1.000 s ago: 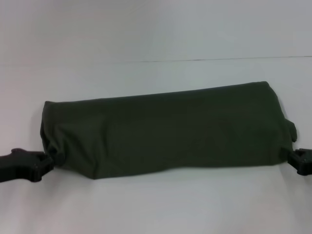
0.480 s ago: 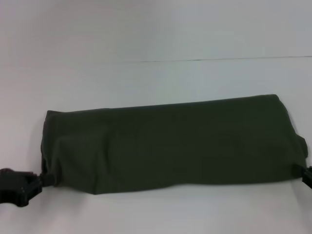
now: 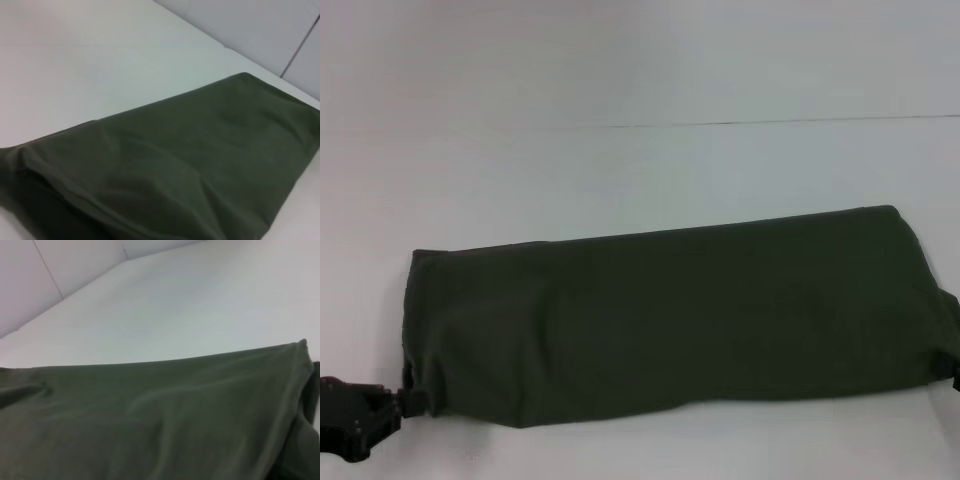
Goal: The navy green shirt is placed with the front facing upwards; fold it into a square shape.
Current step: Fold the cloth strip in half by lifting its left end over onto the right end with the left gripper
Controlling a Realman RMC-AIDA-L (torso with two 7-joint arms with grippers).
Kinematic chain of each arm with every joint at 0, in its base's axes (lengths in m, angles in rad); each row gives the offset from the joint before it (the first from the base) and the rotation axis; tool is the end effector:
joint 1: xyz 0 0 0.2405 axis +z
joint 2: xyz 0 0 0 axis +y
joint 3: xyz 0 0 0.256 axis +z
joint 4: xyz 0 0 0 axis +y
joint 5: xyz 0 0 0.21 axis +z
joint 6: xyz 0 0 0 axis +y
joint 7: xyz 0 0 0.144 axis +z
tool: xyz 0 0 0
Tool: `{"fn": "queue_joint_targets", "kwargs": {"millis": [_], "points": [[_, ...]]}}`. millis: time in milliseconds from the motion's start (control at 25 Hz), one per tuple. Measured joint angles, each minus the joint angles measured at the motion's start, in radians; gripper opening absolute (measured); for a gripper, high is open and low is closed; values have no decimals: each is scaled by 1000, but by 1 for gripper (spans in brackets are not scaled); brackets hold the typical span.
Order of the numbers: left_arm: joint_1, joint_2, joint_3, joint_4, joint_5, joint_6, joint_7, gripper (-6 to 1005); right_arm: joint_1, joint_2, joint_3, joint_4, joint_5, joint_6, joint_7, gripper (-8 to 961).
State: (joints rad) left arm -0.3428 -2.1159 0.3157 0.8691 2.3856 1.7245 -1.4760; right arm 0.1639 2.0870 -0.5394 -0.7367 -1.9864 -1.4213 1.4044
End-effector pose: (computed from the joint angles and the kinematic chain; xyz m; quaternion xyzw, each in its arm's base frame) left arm -0.3492 0.2484 0.0403 -0.8988 -0.3675 -0.1635 0.1743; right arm 0.3868 0.2360 0.0365 -0.8412 0.4010 0.1998 0.3027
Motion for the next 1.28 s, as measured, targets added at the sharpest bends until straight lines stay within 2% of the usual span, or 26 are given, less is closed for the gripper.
{"fn": "queue_joint_targets", "kwargs": {"millis": [280, 680, 800, 920, 960, 1040, 1280], "points": [[-7, 7, -52, -4, -6, -6, -28, 166, -1, -13, 40, -4, 0, -91, -38, 84], [-11, 8, -112, -2, -28, -21, -35, 363, -10, -18, 169, -29, 0, -74, -53, 444], [-12, 9, -172, 2, -100, -30, -36, 454, 0, -16, 221, -29, 5, -82, -59, 538], [-13, 9, -196, -3, -205, -23, -36, 560, 25, -9, 231, -24, 10, -119, -88, 609], [-16, 6, -185, -7, -245, -20, -36, 596, 55, -3, 221, -17, 6, -147, -104, 628], [-23, 0, -161, -15, -276, -16, -36, 596, 71, 0, 210, -9, 3, -157, -108, 667], [-79, -4, -49, -130, -277, -70, -32, 597, 178, 2, 130, 97, -10, -126, -134, 666]]}}
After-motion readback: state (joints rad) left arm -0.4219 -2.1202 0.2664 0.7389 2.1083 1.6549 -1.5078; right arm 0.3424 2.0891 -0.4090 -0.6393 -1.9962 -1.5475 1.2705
